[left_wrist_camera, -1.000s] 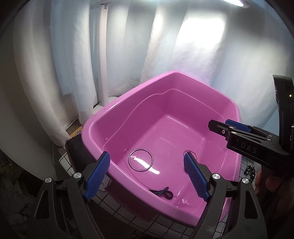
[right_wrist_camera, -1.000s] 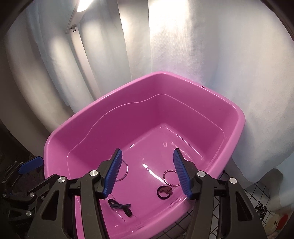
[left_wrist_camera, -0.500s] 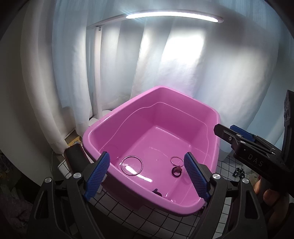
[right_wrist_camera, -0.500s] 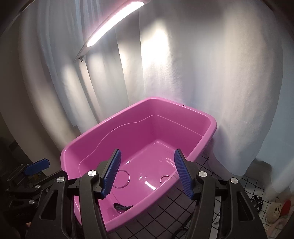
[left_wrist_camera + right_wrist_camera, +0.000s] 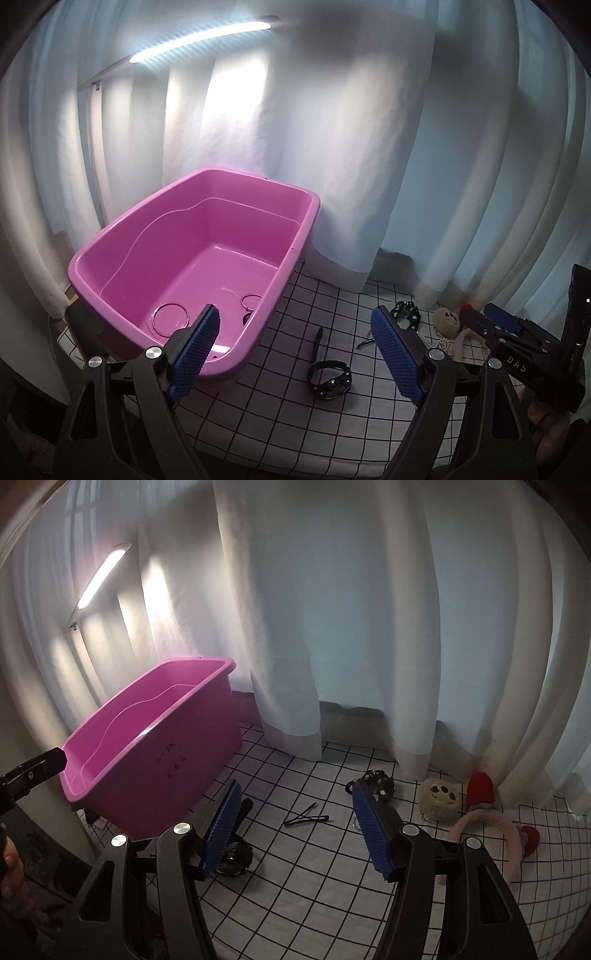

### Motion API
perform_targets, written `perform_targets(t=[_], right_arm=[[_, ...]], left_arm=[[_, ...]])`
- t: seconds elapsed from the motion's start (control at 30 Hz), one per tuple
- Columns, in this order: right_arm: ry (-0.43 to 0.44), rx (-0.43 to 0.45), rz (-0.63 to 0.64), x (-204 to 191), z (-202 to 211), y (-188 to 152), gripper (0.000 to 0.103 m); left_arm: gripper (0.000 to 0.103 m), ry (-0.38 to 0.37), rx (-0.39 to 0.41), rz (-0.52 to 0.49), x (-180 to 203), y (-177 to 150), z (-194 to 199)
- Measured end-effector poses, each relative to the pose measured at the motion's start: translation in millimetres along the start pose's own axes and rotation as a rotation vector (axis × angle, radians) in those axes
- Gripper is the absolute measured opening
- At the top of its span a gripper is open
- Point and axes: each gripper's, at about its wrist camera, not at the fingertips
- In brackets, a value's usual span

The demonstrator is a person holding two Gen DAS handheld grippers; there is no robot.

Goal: Organize jewelry
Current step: 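Withdraw both tools from the tub back toward the black watch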

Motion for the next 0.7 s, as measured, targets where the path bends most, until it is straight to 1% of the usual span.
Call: perform_targets(t=[0.07,0.17,0.23,0.3,0.43,0.57,0.6,0.7], right_arm=[[-0.034,-0.018,-0.028,27.8,6.2,-12.8,0.060],[-0.054,-0.053,-0.047,63.7,8.3,-26.6,0.060],[-0.043,-0.069,-0.047,83.3,6.5,-34.6,0.060],[-0.027,-0.098,-0.038,100.0,1.7,-43.6,0.060],[0.037,-0.145,-0.024,126.2,-11.3,-57.3,0.060],[0.118,-0.188,0.020,143.0,-29.4,-68.3,0.060],[0.135,-0.196,0.032,145.6,-33.8,-70.5,0.060],[0.183,-0.215,0.049,150.8,-45.7,-74.3,0.060]], left_arm=[[0.084,-0.011,-0.016,-0.018,19.6,-7.8,-3.6],[0.084,-0.008,-0.055,-0.030,46.7,-22.1,-14.5],[0.085,0.005,-0.075,-0.020,62.7,-34.6,-22.1],[0.085,0.045,-0.097,-0.004,77.9,-47.9,-30.2],[0.086,0.126,-0.137,0.034,101.9,-73.7,-44.1],[0.086,0.233,-0.157,0.061,118.3,-96.7,-56.4],[0.086,0.250,-0.169,0.075,120.5,-101.2,-59.2],[0.086,0.269,-0.189,0.128,123.8,-114.2,-67.4]])
Point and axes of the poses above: each gripper's, at about its wrist camera, not at the fingertips, and z roughly against the way its jaws point, x to its right, y to its top, and after that the axes turned 5 degrees about y, right-handed
